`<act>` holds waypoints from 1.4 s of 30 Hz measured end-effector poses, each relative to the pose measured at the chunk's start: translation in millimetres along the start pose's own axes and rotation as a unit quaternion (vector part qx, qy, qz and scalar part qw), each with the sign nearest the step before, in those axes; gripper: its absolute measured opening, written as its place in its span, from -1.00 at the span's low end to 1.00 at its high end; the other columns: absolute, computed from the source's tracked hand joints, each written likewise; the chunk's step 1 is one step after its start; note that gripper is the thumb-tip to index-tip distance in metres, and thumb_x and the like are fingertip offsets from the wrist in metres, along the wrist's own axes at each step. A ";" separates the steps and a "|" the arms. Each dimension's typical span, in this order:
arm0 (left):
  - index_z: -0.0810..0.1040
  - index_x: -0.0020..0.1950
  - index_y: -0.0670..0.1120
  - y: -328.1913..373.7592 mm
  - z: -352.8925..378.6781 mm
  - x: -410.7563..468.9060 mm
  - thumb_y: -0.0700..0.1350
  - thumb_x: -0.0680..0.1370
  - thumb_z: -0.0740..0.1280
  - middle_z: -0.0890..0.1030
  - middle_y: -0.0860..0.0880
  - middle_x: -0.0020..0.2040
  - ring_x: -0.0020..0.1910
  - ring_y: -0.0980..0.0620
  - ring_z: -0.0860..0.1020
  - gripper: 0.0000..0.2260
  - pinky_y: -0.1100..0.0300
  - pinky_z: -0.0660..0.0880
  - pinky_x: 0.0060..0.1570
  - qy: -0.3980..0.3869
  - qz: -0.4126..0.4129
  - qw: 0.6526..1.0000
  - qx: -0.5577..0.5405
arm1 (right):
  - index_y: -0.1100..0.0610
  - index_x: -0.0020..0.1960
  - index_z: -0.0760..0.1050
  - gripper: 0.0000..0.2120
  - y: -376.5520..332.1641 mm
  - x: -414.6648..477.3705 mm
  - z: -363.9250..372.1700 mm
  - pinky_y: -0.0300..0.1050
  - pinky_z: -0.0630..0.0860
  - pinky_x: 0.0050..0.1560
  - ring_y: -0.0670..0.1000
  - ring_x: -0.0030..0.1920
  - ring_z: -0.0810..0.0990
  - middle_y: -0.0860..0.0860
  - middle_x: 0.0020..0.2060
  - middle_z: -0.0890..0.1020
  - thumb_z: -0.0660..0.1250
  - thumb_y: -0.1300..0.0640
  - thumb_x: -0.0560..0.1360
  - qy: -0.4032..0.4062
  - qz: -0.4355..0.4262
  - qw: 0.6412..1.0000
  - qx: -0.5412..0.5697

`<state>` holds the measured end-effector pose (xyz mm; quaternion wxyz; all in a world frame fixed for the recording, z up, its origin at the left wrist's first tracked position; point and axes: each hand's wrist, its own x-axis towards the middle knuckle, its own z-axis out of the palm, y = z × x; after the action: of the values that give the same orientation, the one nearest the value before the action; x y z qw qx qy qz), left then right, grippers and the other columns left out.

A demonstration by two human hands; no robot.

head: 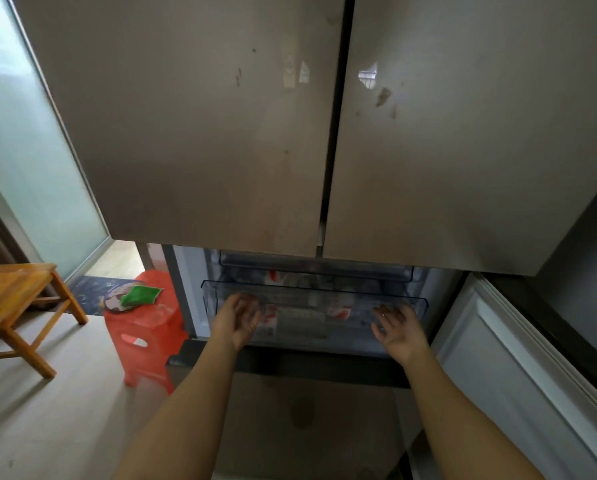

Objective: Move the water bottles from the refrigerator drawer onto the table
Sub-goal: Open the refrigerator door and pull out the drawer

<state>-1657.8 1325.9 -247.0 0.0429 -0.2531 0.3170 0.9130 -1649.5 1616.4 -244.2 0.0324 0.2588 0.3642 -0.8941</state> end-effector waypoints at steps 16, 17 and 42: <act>0.39 0.33 -0.20 -15.9 -65.4 -84.8 -0.16 0.58 0.19 0.46 -0.18 0.31 0.20 -0.10 0.50 -0.68 0.17 0.46 0.03 0.001 -0.023 1.000 0.011 | 0.09 -0.19 0.33 -0.78 52.2 -106.7 -42.8 -0.08 0.38 -0.04 0.04 0.19 0.44 0.06 -0.02 0.52 0.10 0.05 0.59 0.034 -0.012 0.999 0.005; 0.30 0.41 -0.20 -16.6 -68.6 -92.0 -0.16 0.58 0.19 0.36 -0.16 0.41 0.31 -0.10 0.42 -0.60 0.15 0.39 0.11 0.007 -0.030 1.000 0.006 | 0.10 -0.17 0.35 -0.80 55.1 -115.0 -44.4 -0.08 0.38 -0.04 0.04 0.16 0.46 0.07 0.06 0.48 0.11 0.05 0.58 0.038 -0.014 0.999 0.008; 0.42 -0.05 -0.16 -28.5 -109.4 -163.2 -0.13 0.58 0.18 0.50 -0.05 -0.10 0.10 0.01 0.45 -0.89 0.15 0.39 0.14 0.025 -0.047 0.999 0.013 | 0.13 -0.22 0.34 -0.84 76.1 -197.5 -72.1 0.01 0.30 0.17 0.10 0.38 0.34 0.15 0.33 0.41 0.09 0.22 0.53 0.060 0.017 0.997 0.044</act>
<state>-1461.7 1296.3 -256.4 0.0810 -0.2894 0.3180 0.8992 -1428.4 1583.1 -239.7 0.0144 0.3198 0.3215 -0.8912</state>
